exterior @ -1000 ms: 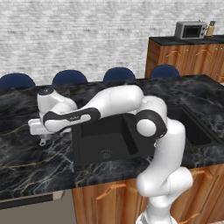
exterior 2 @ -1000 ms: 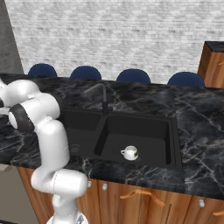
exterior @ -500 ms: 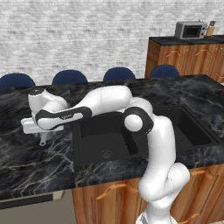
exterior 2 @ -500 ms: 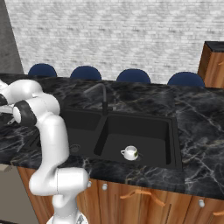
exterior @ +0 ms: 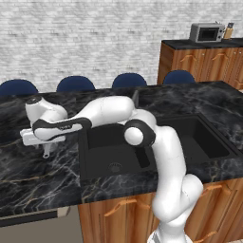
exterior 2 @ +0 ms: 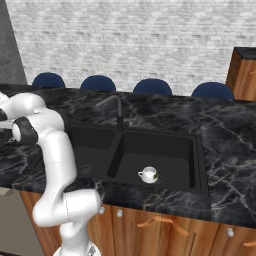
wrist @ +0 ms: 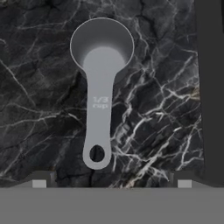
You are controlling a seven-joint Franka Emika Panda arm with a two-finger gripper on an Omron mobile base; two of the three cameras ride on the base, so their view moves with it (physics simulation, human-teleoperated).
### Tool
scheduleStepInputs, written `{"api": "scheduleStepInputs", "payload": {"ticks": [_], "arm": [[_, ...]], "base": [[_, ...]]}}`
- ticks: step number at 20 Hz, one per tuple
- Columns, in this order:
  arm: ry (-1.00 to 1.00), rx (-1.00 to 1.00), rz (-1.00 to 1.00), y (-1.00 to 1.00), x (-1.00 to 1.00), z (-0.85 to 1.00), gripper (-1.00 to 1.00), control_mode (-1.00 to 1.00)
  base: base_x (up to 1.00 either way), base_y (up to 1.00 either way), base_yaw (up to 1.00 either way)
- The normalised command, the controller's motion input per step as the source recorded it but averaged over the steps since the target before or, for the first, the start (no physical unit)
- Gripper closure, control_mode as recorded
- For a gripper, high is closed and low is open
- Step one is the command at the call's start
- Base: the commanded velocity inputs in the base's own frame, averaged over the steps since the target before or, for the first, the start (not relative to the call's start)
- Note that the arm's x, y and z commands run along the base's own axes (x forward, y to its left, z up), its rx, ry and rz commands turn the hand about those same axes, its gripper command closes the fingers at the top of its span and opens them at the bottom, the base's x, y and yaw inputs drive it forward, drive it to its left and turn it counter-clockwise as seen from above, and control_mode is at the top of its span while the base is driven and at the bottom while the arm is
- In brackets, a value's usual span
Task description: Move any existing items from the left basin to the right basin for drying. Then move the measuring cup from the counter to the left basin of the sink for washing.
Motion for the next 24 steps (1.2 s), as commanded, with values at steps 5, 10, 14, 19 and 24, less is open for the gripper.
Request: {"api": "scheduleStepInputs", "payload": {"ticks": [5,10,14,19,24], "arm": [[0.0,0.0,0.0,0.0,0.16,-0.24,-1.0,-1.0],[0.0,0.02,0.01,0.0,0.13,-0.21,-1.0,-1.0],[0.0,0.04,0.02,0.0,0.15,-0.18,-1.0,-1.0],[0.0,0.03,0.02,0.01,0.11,-0.21,-1.0,-1.0],[0.0,0.0,0.01,0.04,0.08,-0.25,-1.0,-1.0]], "base": [[0.0,0.0,0.0],[0.0,0.0,0.0],[0.0,0.0,0.0],[0.0,0.0,0.0],[0.0,0.0,0.0]]}}
